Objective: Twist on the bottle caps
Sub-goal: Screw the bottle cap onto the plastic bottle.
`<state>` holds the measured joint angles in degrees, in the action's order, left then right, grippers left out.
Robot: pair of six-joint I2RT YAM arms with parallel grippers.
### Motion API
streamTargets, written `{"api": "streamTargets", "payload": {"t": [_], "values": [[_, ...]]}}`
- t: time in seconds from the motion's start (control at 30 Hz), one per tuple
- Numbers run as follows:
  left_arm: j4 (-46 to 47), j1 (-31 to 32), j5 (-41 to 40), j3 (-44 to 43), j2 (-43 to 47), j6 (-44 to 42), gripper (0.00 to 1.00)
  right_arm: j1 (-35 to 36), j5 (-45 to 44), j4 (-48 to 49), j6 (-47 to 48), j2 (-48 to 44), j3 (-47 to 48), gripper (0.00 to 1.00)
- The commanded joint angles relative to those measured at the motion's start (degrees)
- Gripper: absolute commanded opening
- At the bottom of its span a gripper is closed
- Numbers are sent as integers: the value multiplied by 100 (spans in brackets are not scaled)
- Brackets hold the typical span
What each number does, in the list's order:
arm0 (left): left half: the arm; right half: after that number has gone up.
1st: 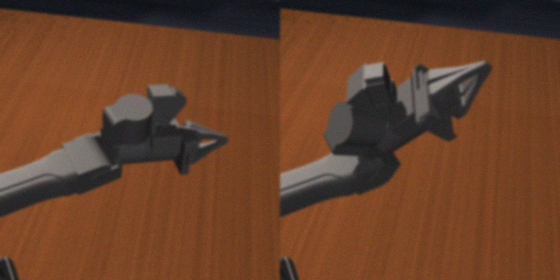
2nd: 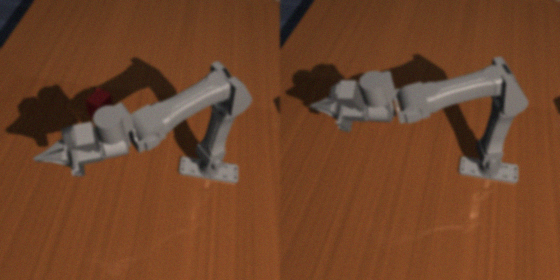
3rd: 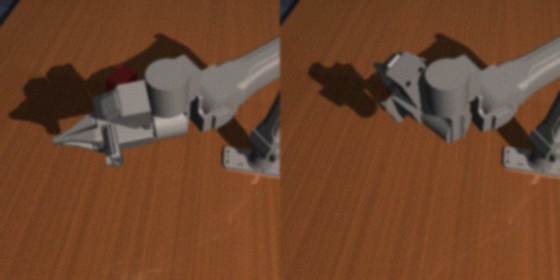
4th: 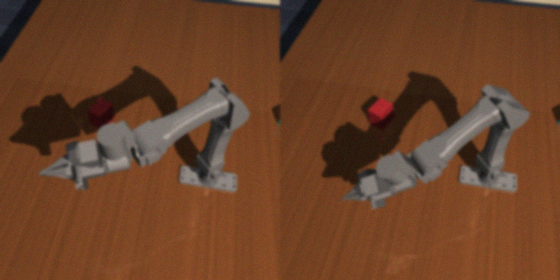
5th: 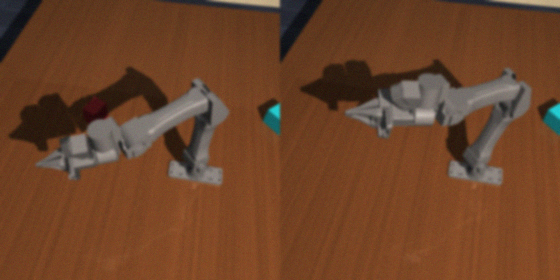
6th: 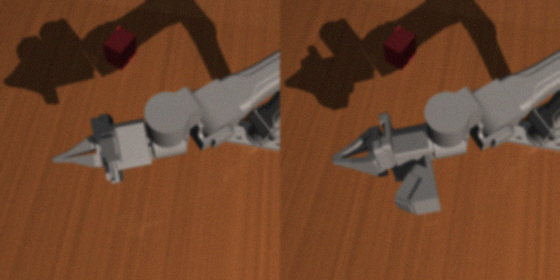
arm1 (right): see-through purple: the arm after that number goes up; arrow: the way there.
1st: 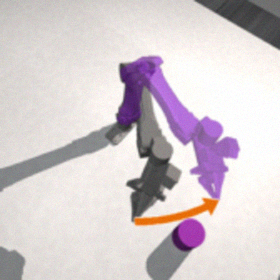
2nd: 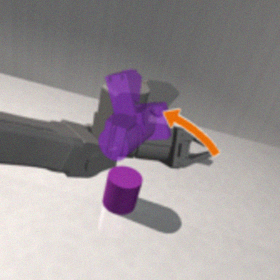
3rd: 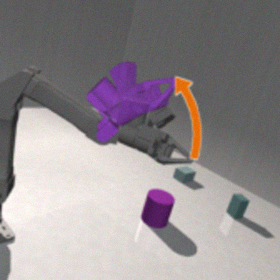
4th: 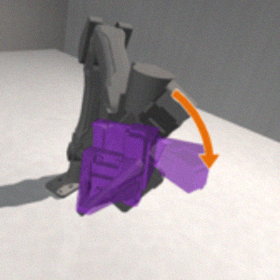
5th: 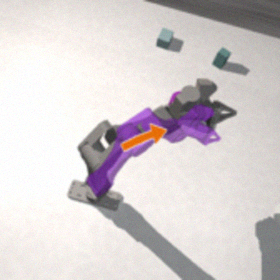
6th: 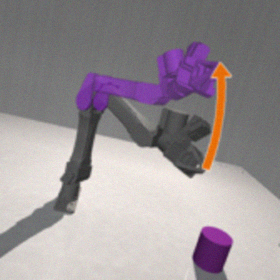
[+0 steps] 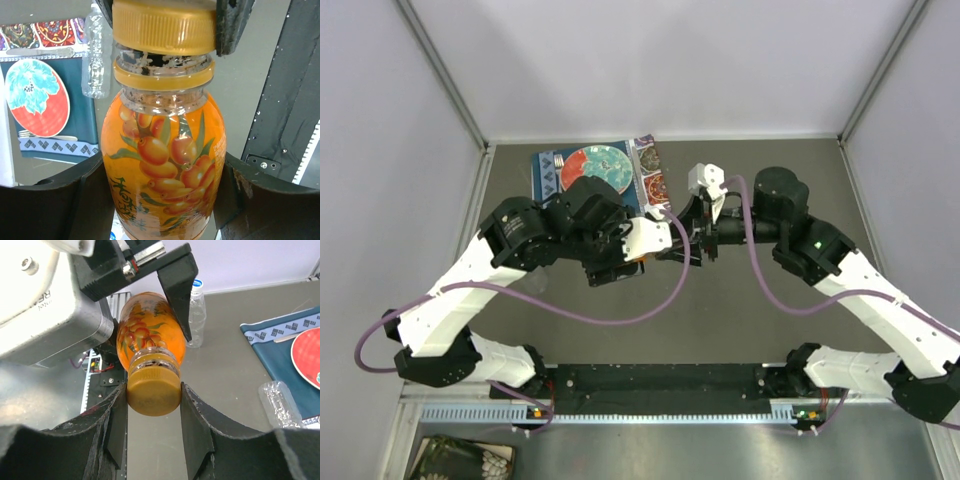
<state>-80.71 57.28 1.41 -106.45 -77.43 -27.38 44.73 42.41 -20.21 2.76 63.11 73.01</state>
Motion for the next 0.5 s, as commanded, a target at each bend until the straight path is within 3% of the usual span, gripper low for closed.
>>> {"api": "streamTargets", "payload": {"t": [0.0,0.47], "values": [[-33,-6,-317,-349,-53,163,0,132,-172,623,-514,43,-51,24],[-86,20,-35,-420,-71,-57,0,185,715,615,-751,439,345,25]]}}
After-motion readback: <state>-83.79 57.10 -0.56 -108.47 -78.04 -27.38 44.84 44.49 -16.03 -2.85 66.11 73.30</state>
